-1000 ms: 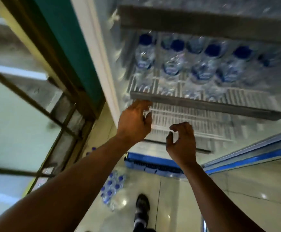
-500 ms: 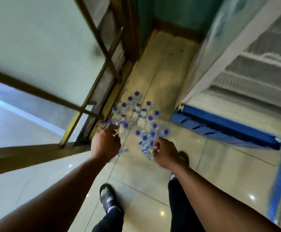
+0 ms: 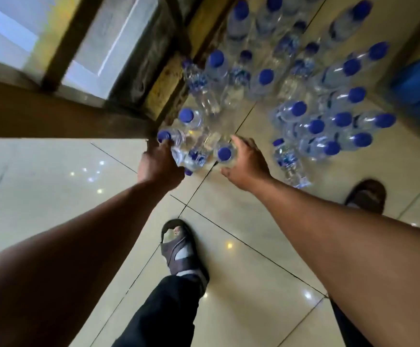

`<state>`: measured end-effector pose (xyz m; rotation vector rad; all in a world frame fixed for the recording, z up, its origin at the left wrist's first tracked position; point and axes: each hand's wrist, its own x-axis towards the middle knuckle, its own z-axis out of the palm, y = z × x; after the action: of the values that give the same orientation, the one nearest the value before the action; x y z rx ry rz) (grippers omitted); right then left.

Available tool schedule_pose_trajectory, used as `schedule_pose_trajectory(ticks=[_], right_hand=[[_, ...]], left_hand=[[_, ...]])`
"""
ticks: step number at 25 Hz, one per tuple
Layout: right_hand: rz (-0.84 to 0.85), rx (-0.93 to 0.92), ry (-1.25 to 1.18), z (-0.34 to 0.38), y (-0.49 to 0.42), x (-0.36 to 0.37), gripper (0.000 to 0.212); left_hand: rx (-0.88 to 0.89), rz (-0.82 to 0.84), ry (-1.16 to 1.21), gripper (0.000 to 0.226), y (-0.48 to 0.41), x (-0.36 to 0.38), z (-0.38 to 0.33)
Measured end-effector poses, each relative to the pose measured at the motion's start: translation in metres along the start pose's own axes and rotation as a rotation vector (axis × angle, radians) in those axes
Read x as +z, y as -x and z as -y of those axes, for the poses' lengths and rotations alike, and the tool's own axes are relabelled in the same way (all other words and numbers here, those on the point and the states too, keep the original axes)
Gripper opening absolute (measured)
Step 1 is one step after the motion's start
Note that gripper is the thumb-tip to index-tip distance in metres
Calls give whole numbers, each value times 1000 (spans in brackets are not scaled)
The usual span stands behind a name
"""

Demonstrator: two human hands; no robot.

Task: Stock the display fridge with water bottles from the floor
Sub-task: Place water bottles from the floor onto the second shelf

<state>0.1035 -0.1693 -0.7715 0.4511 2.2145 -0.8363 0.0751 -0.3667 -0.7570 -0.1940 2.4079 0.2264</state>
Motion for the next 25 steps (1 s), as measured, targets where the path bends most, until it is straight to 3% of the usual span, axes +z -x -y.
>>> schedule_pose_trajectory(ticks=[6,12,17,21,25], right_hand=[[-104,-70,54,-8,-43,46,64],[-154,-97,-27,-9,-3,16,64],[-190,-106,-154,25,95,-90,65],[-353,-130,-285,56,213,-226,62],[-543,-272,-386,57,341,-361,59]], left_hand=[[19,-74,-26,50,-30,53,27],[37,-70,-26,50,9,25,30],[192,-137,-27,60,100,-88,-38],[450,-206,38,59,194,-220,-152],[713,-290,148,58,301,-333,-254]])
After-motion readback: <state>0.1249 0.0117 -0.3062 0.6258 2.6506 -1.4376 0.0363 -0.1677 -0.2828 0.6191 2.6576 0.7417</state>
